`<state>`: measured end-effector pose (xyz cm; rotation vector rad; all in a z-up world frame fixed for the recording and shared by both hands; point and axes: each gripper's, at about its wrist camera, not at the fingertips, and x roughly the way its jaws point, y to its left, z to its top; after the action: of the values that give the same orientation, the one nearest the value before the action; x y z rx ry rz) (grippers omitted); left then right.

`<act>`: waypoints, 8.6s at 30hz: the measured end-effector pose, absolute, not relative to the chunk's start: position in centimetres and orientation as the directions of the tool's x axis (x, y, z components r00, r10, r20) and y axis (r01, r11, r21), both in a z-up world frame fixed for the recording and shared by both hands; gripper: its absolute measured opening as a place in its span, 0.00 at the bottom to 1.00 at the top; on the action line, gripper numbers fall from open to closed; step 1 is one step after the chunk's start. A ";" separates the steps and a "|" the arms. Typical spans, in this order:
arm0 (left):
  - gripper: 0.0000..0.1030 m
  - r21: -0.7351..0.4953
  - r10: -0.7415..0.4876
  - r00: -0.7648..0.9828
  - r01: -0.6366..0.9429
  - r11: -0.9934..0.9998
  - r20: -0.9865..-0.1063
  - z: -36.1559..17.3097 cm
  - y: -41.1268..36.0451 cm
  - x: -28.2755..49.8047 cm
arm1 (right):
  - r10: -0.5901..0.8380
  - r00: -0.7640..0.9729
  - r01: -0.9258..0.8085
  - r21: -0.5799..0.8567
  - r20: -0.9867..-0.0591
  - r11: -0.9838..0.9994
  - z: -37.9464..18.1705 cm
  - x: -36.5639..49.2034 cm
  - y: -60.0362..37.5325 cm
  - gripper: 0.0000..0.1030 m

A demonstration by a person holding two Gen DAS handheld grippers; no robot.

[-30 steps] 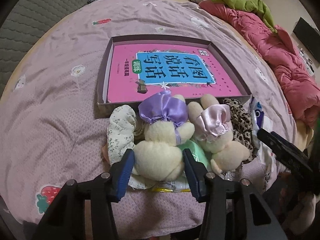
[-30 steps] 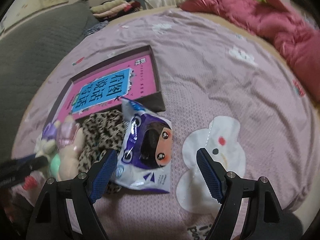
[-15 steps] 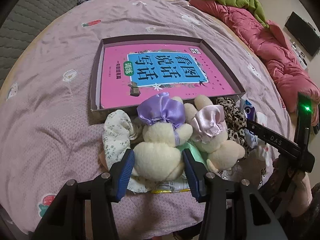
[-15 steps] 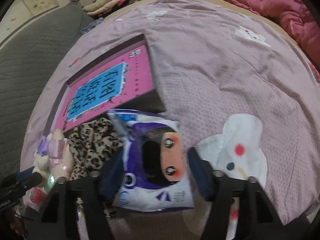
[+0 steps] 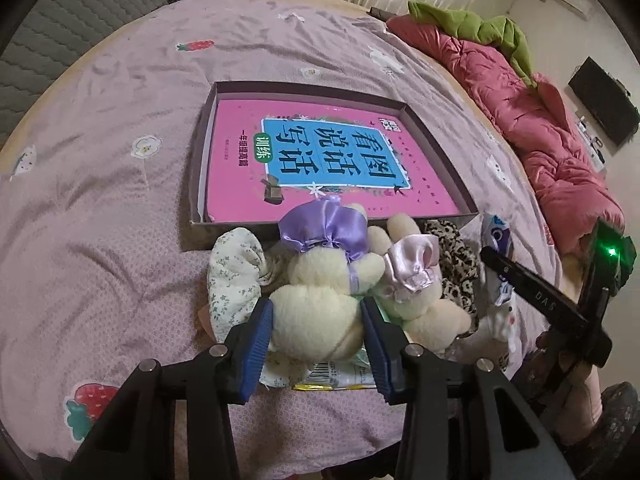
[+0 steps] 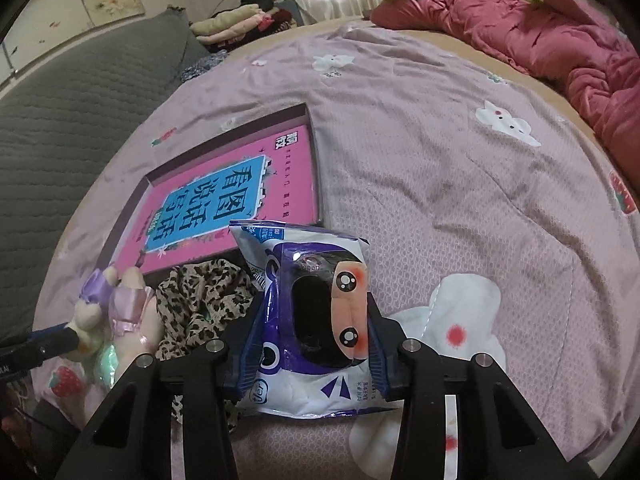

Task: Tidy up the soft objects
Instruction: 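Lift the snack bag with the right gripper toward the box while the left gripper lifts the teddy bear, then set the teddy bear on the book with the left gripper while the right drops the bag, then withdraw both grippers from the box back toward the remaining pile, then grasp the floral scrunchie with the left gripper while the right gripper grasps the leopard scrunchie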

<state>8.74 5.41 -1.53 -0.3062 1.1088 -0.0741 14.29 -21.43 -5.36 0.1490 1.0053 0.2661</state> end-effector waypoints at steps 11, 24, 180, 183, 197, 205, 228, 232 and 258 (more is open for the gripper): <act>0.43 -0.298 -0.207 0.517 -0.099 0.949 -0.831 0.7 6.1 8.4 | 0.287 0.554 -0.215 0.200 -0.781 0.956 -2.7 13.5 -20.3 0.43; 0.43 -0.273 -0.176 0.555 -0.096 0.957 -0.813 2.0 6.5 8.7 | 0.304 0.577 -0.295 0.154 -0.758 0.943 0.4 13.8 -16.4 0.43; 0.56 -0.253 -0.091 0.554 -0.224 0.941 -0.828 1.2 9.3 15.0 | 0.254 0.591 -0.281 0.100 -0.765 0.955 1.4 17.8 -16.5 0.70; 0.56 -0.251 -0.089 0.562 -0.217 0.943 -0.823 1.7 9.2 14.6 | 0.254 0.596 -0.276 0.103 -0.762 0.956 1.7 17.6 -16.7 0.70; 0.56 -0.233 -0.060 0.611 -0.207 0.950 -0.789 4.1 8.7 12.9 | 0.243 0.632 -0.287 0.069 -0.736 0.955 3.7 16.1 -16.8 0.70; 0.56 -0.221 -0.038 0.635 -0.211 0.952 -0.772 5.2 9.2 11.3 | 0.256 0.639 -0.304 0.067 -0.726 0.950 4.6 15.2 -16.2 0.70; 0.56 -0.217 -0.027 0.631 -0.227 0.949 -0.776 5.0 9.8 8.8 | 0.249 0.656 -0.323 0.032 -0.713 0.946 5.3 12.2 -16.4 0.70; 0.56 -0.206 -0.024 0.616 -0.227 0.952 -0.788 4.1 9.4 8.2 | 0.257 0.643 -0.344 0.028 -0.722 0.939 4.7 11.3 -16.0 0.70; 0.56 -0.182 -0.052 0.527 -0.197 0.963 -0.848 0.3 8.4 5.9 | 0.256 0.539 -0.384 0.036 -0.802 0.922 -0.4 8.9 -15.2 0.71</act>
<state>5.94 8.40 0.32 -0.2700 1.0150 0.0880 8.86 -15.15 -0.43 -0.1514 0.9266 0.3823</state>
